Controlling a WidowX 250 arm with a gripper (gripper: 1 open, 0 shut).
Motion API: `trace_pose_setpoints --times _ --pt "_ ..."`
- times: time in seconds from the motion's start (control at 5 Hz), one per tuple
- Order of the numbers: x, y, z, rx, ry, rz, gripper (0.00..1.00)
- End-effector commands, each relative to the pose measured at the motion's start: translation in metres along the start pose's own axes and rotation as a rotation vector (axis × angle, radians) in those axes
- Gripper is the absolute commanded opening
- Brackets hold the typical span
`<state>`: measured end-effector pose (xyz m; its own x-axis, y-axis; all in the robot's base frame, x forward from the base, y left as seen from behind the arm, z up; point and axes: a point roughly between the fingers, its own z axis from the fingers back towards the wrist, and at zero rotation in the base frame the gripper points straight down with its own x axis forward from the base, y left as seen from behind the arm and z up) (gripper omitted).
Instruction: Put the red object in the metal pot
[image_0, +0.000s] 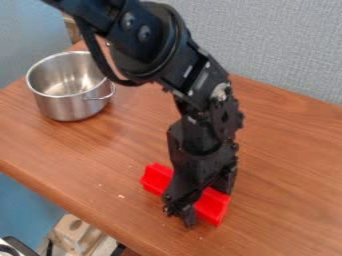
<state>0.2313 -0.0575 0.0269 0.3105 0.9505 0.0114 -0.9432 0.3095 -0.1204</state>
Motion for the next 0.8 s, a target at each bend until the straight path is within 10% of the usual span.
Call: trace_pose_setpoints --times 0.0,0.6 --pt "-0.0022 -0.0039 0.0041 -0.023 -0.005 -0.001 1.00" --pt "-0.0016 -0.0048 0.0021 -0.018 -0.005 0.007 1.00"
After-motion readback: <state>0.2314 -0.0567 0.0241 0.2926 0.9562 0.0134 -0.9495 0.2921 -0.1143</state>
